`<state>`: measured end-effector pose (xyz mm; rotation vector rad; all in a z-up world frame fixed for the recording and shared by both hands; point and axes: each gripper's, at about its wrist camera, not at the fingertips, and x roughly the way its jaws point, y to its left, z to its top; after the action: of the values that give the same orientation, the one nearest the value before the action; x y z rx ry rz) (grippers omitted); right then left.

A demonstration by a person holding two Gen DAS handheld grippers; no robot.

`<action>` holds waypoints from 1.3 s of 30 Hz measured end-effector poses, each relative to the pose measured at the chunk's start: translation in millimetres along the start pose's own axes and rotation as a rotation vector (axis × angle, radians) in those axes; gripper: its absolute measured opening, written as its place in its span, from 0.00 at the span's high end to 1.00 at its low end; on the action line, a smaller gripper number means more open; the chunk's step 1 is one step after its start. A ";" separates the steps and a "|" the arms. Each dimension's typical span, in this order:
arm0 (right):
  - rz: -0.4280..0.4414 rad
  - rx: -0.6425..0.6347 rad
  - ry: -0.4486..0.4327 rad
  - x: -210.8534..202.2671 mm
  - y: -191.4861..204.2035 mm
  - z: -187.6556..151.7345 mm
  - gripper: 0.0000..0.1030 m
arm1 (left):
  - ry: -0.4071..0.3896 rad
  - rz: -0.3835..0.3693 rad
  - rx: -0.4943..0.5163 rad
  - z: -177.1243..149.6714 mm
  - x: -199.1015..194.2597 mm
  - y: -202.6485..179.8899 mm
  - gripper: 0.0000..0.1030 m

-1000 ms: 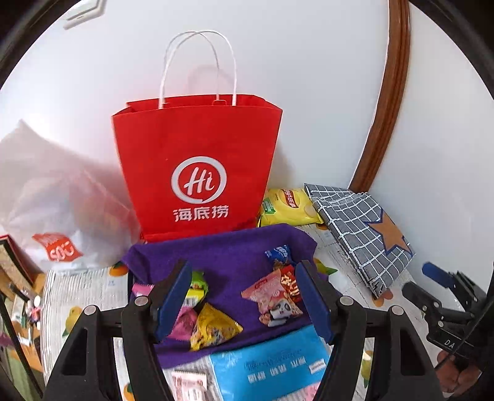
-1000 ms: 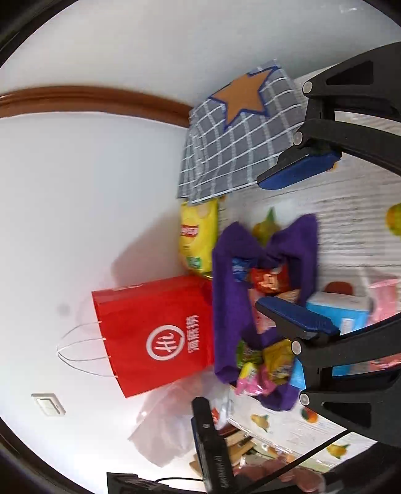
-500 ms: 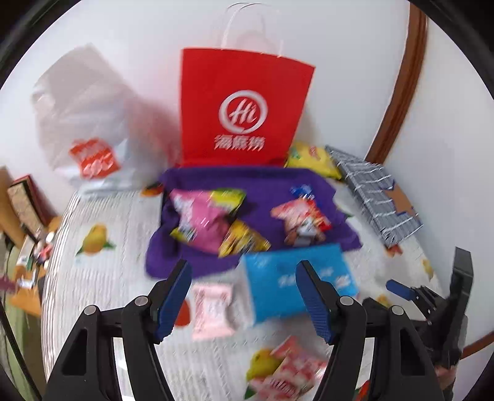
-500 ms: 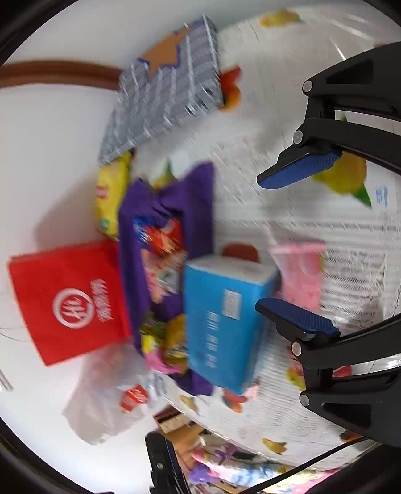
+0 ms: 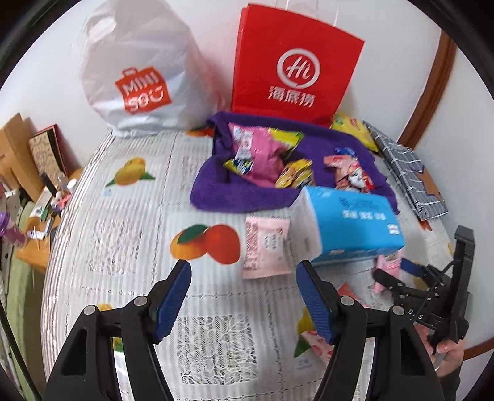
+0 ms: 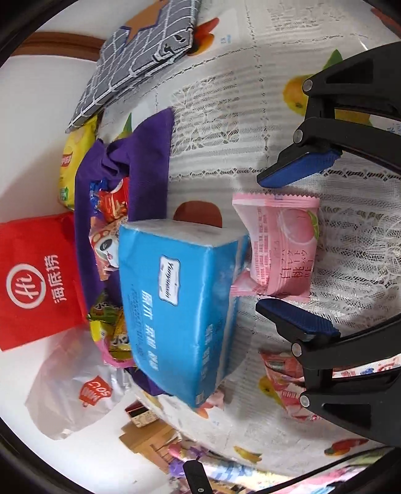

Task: Organize snacks
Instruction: 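Grasp the pink peach candy with the right tool while the left tool grasps the pink-white packet, then lift the peach candy and pink-white packet with both tools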

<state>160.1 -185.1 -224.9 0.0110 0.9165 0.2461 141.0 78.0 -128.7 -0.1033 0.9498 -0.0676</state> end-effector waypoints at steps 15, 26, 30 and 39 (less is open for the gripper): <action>-0.024 -0.018 -0.058 -28.3 -18.7 -8.5 0.46 | 0.072 0.030 0.059 10.2 67.5 -18.0 0.33; -0.050 0.043 -0.097 -50.4 -40.9 -12.6 0.46 | 0.081 0.005 0.078 16.1 98.3 -25.8 0.47; -0.054 0.050 -0.087 -48.2 -38.6 -13.4 0.46 | 0.053 0.011 0.098 13.3 93.7 -28.4 0.66; -0.041 0.052 -0.102 -53.7 -31.1 -18.9 0.46 | 0.072 -0.030 0.037 -25.9 63.1 -0.5 0.67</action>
<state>120.3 -228.7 -197.9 0.0522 0.8211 0.1815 156.5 69.5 -194.5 -0.0816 1.0185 -0.1168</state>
